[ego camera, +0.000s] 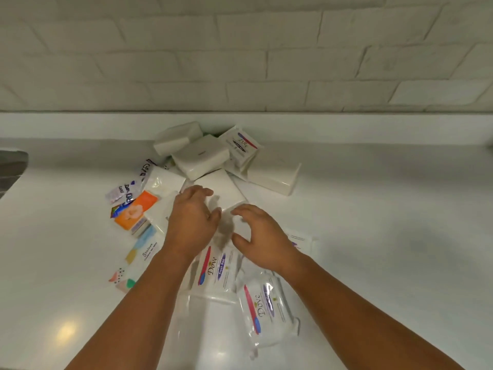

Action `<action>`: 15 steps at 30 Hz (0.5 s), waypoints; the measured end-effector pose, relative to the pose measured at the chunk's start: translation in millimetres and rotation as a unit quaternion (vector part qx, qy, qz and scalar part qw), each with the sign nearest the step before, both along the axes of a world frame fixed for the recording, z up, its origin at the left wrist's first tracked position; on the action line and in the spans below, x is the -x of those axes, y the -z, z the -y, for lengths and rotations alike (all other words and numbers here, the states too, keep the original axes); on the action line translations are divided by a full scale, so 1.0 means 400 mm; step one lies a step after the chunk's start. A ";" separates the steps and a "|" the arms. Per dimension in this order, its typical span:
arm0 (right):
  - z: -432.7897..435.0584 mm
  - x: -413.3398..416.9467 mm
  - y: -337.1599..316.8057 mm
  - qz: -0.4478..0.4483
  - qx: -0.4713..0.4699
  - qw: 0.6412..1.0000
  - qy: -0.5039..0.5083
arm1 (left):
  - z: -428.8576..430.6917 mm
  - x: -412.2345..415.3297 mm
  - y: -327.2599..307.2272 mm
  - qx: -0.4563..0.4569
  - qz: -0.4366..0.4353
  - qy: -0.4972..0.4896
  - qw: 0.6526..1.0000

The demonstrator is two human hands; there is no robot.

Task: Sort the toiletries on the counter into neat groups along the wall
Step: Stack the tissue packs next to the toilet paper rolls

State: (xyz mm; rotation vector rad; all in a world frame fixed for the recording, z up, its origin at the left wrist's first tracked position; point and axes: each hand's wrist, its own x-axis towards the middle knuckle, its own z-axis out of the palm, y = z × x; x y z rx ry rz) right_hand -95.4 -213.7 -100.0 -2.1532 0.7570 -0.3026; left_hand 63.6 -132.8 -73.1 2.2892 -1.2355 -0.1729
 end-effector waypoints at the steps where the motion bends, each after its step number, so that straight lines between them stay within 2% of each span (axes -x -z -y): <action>1: -0.018 -0.026 0.003 0.001 -0.002 1.000 0.003 | -0.009 -0.025 0.000 -0.003 0.005 -0.013 1.000; 9: -0.107 -0.168 0.008 -0.036 -0.010 0.999 0.007 | -0.073 -0.179 0.022 -0.092 0.013 -0.080 0.992; 15: -0.148 -0.209 -0.003 -0.114 0.046 0.992 -0.001 | -0.096 -0.188 0.021 -0.075 -0.005 -0.072 0.995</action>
